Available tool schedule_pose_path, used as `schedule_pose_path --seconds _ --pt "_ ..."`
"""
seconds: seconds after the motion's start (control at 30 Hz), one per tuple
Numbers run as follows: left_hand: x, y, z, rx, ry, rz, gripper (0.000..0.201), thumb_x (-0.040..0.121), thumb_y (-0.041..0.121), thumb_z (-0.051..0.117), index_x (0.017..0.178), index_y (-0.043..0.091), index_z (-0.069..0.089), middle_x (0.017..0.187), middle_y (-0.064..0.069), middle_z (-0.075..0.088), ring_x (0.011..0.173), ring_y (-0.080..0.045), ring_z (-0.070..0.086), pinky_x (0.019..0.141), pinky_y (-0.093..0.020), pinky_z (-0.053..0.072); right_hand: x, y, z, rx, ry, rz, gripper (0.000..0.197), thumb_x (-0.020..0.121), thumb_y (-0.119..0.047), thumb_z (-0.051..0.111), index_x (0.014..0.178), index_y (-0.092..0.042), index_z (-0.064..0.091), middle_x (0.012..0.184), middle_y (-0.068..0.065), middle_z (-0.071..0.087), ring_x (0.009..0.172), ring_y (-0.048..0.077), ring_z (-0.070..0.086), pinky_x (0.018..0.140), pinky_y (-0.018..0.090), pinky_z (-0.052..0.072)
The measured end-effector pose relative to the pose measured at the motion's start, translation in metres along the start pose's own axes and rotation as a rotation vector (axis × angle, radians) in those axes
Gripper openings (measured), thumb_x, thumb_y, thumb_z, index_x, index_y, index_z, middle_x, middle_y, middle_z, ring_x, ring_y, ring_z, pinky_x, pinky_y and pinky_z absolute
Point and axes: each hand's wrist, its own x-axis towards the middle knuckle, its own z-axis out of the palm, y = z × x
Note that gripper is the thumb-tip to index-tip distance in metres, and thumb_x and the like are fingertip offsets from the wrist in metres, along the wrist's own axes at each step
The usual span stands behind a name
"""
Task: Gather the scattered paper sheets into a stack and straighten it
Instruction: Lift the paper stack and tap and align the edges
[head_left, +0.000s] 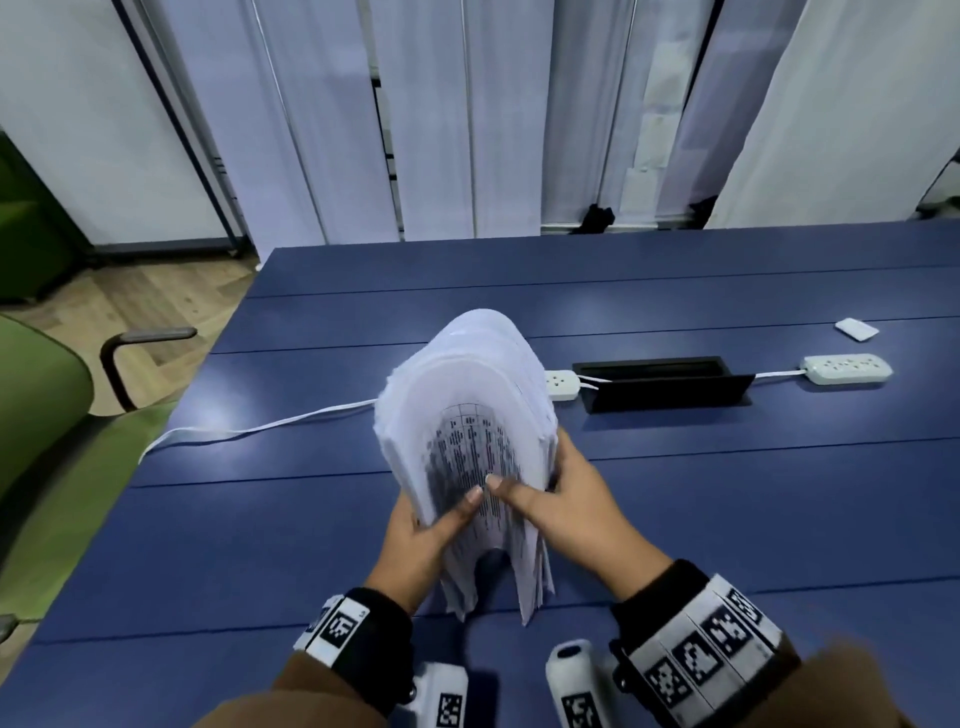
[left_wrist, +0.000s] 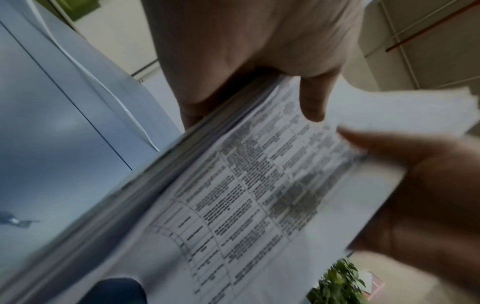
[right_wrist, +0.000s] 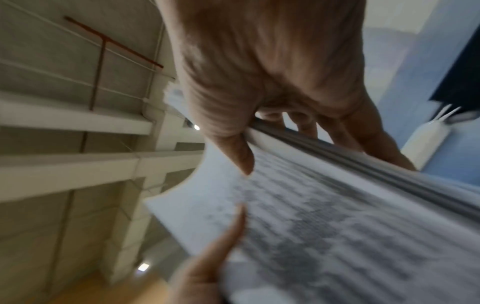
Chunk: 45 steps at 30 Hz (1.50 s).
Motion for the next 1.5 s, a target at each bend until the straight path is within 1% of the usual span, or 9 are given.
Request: schedule_pose_path --seconds 0.1,0.23,0.47,0.63,0.77,0.93,1.03,1.27,1.5 --pt "0.004 0.005 -0.004 -0.048 0.011 -0.012 0.037 0.087 0.005 0.062 0.124 0.008 0.060 0.117 -0.004 0.071 0.110 -0.018 0.066 0.085 -0.022 0.054 0.000 0.004 -0.010 -0.018 0.103 0.032 0.058 0.072 -0.036 0.082 0.122 -0.021 0.057 0.104 -0.014 0.069 0.094 0.001 0.065 0.071 0.002 0.047" --pt "0.012 0.007 -0.002 -0.047 0.007 -0.007 0.042 0.081 0.010 0.071 0.122 0.005 0.061 0.116 -0.007 0.071 0.112 -0.021 0.066 0.086 -0.024 0.053 -0.020 -0.008 -0.006 -0.134 -0.063 -0.063 0.086 0.060 -0.054 0.083 0.133 -0.034 0.043 0.118 -0.018 0.063 0.107 -0.005 0.060 0.090 0.013 0.049" --pt "-0.004 -0.008 0.001 0.016 -0.110 -0.005 0.058 0.078 0.011 0.075 0.132 0.008 0.052 0.124 -0.002 0.068 0.114 -0.015 0.063 0.088 -0.021 0.050 -0.005 0.001 -0.021 0.118 0.101 -0.028 0.050 0.072 -0.020 0.083 0.116 -0.013 0.061 0.096 -0.010 0.073 0.090 -0.001 0.069 0.080 0.022 0.056" --pt "0.004 0.008 -0.001 -0.056 -0.115 -0.006 0.035 0.082 0.001 0.068 0.115 0.009 0.062 0.106 0.003 0.075 0.099 -0.009 0.069 0.079 -0.017 0.053 -0.021 -0.004 -0.016 0.103 -0.081 -0.112 0.072 0.065 -0.014 0.087 0.128 -0.023 0.053 0.119 -0.017 0.065 0.108 -0.006 0.060 0.089 0.012 0.048" --pt "0.004 0.003 -0.005 0.054 -0.102 -0.004 0.064 0.069 0.022 0.081 0.125 0.006 0.057 0.118 -0.005 0.071 0.109 -0.016 0.067 0.089 -0.026 0.053 -0.004 0.012 -0.023 0.228 0.079 -0.039 0.043 0.069 0.004 0.081 0.107 -0.007 0.064 0.087 -0.011 0.076 0.084 0.003 0.071 0.081 0.024 0.058" --pt "0.024 0.015 -0.020 0.072 0.133 0.040 0.021 0.080 0.001 0.073 0.097 0.013 0.070 0.092 0.004 0.077 0.088 -0.010 0.072 0.082 -0.024 0.056 0.005 0.020 -0.030 0.297 0.078 0.018 0.029 0.070 0.010 0.076 0.079 -0.018 0.070 0.075 -0.008 0.075 0.081 0.012 0.068 0.077 0.027 0.058" --pt "0.032 0.033 -0.026 0.073 0.092 0.075 0.026 0.072 -0.004 0.076 0.095 0.006 0.071 0.094 -0.004 0.077 0.089 -0.017 0.071 0.079 -0.023 0.057 0.018 0.007 -0.040 0.333 0.094 0.022 0.036 0.059 0.000 0.084 0.092 -0.001 0.069 0.091 0.010 0.075 0.091 0.028 0.070 0.088 0.044 0.056" --pt "0.036 0.034 -0.039 0.008 -0.102 0.107 0.077 0.039 0.031 0.097 0.106 0.010 0.067 0.105 -0.011 0.074 0.099 -0.023 0.070 0.081 -0.030 0.056 0.014 0.005 -0.053 0.341 -0.071 -0.021 0.054 0.055 0.001 0.085 0.106 0.000 0.067 0.104 0.013 0.073 0.101 0.026 0.069 0.091 0.040 0.055" --pt "0.031 0.035 -0.034 -0.054 -0.053 0.140 0.066 0.041 0.033 0.097 0.100 0.013 0.074 0.105 -0.012 0.074 0.099 -0.026 0.070 0.080 -0.030 0.057 0.011 -0.002 -0.056 0.418 -0.055 -0.101 0.051 0.051 0.001 0.084 0.099 -0.003 0.068 0.097 0.012 0.075 0.094 0.025 0.071 0.080 0.030 0.057"
